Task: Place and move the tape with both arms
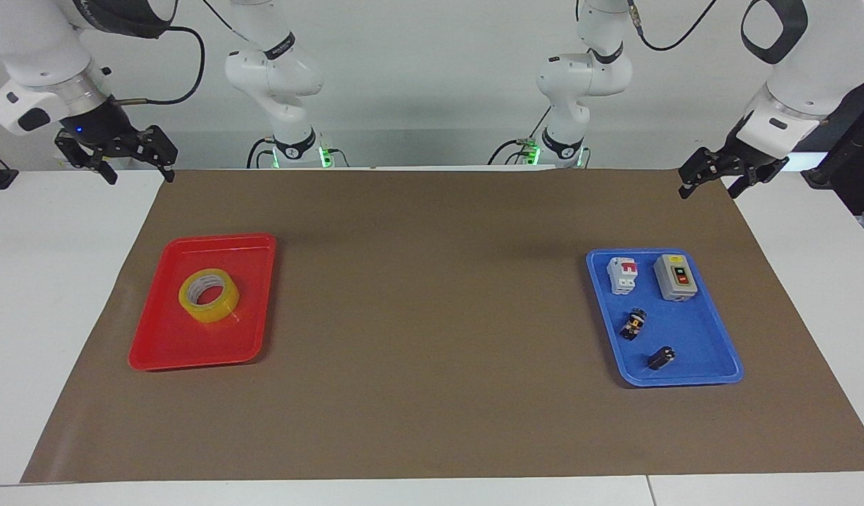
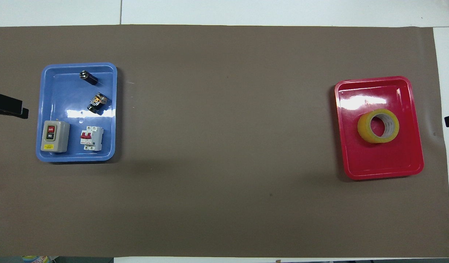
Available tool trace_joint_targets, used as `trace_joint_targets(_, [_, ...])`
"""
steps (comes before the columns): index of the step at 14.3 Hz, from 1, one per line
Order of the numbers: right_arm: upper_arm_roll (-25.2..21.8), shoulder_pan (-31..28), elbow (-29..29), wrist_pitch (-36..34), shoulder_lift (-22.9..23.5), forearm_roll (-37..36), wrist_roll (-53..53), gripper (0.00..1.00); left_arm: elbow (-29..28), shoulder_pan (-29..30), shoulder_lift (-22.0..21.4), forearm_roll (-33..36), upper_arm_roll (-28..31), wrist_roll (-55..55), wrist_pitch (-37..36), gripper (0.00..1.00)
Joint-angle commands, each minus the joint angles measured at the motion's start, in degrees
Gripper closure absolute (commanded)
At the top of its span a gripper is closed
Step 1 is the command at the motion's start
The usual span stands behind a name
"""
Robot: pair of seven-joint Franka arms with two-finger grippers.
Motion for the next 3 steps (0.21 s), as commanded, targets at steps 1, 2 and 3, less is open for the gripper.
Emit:
trace_joint_targets(1, [0.4, -0.4, 0.5, 0.5, 0.4, 0.3, 0.8, 0.0, -0.8, 0.8, -0.8, -0.6, -0.5, 0.9, 0.6, 0.0])
trace_joint_targets(2, [0.4, -0.4, 0.6, 0.5, 0.4, 0.3, 0.8, 0.0, -0.8, 0.8, -0.8, -0.6, -0.5, 0.9, 0.6, 0.0])
trace_joint_targets(3, [0.4, -0.4, 0.6, 0.5, 0.4, 0.4, 0.8, 0.0, -0.8, 0.8, -0.8, -0.6, -0.5, 0.9, 0.6, 0.0])
